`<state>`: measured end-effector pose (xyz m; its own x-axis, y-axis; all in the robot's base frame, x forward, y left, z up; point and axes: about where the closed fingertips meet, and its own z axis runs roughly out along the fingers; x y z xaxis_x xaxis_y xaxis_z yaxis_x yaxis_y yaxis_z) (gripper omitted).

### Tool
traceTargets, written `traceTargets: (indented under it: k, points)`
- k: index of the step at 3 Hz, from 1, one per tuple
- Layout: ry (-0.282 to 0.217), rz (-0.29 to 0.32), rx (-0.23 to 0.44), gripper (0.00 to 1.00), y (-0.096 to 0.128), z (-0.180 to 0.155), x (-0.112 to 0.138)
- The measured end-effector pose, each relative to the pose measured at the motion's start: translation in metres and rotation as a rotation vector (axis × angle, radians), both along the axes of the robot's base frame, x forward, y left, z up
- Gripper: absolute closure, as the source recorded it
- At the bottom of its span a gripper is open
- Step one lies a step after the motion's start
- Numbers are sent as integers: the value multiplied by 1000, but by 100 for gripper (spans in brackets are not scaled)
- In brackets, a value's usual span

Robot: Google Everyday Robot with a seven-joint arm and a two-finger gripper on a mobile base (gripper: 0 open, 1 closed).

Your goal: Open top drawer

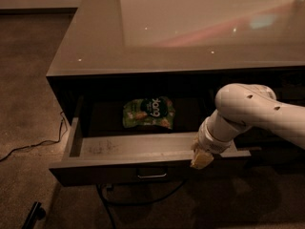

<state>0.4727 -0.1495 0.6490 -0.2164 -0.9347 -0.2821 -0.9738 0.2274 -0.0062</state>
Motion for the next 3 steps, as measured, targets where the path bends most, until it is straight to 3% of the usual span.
traceTargets:
  k: [2,3]
  points:
    - [51,14,19,10,0,-10,-11]
    - [62,10,15,0,-2,-11,-15]
